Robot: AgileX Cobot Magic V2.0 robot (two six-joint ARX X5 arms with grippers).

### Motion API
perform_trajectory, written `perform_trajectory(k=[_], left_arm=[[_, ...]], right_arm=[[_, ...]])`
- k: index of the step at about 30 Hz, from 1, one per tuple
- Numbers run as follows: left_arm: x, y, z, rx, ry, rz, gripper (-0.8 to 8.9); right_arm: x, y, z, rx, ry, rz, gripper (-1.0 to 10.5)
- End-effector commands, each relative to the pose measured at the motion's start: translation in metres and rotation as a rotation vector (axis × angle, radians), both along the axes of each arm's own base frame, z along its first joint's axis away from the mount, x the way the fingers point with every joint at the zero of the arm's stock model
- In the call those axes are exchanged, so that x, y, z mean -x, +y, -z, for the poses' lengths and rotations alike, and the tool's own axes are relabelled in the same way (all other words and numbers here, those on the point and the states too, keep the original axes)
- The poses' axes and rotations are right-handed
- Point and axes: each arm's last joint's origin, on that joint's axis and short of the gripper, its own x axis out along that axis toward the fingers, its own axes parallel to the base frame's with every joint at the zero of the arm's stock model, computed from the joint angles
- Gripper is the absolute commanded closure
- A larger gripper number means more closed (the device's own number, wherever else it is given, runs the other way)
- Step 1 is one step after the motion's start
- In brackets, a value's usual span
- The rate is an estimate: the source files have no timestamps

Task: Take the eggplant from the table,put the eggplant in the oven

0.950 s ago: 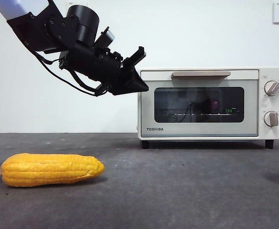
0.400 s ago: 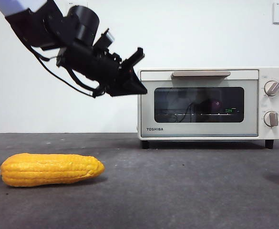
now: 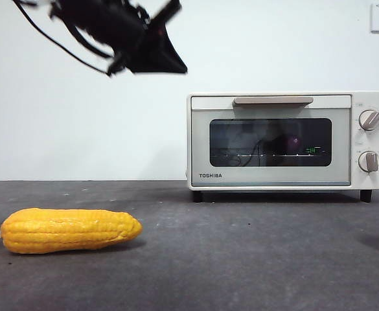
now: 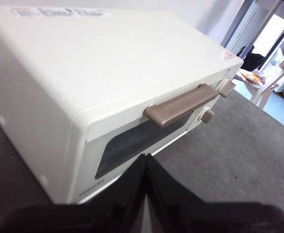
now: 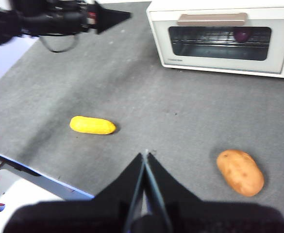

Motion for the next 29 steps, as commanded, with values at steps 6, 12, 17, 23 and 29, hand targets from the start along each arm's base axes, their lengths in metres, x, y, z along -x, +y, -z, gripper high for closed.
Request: perform_trajectory(k=[6, 12, 17, 23, 29], left_arm=[[0.048, 0.016, -0.049, -0.056, -0.064, -0.005, 8.19], [0.091, 0.025, -0.076, -0.062, -0.066, 0.033, 8.2], [0.122, 0.032, -0.086, -0.094, -0.032, 0.075, 8.19], [0.156, 0.042, -0.093, -0.126, 0.022, 0.117, 8.19], [0.18, 0.053, -0.106, -0.1, -0.023, 0.132, 8.19]], right_arm=[[0.003, -0.001, 0.001, 0.012, 0.009, -0.003, 9.6], [0.003, -0.001, 0.001, 0.012, 0.009, -0.003, 9.5], [0.003, -0.001, 0.001, 0.012, 0.009, -0.003, 9.5], [0.003, -0.001, 0.001, 0.012, 0.009, -0.002, 9.5], [0.003, -0.001, 0.001, 0.012, 0.009, -0.003, 9.5]])
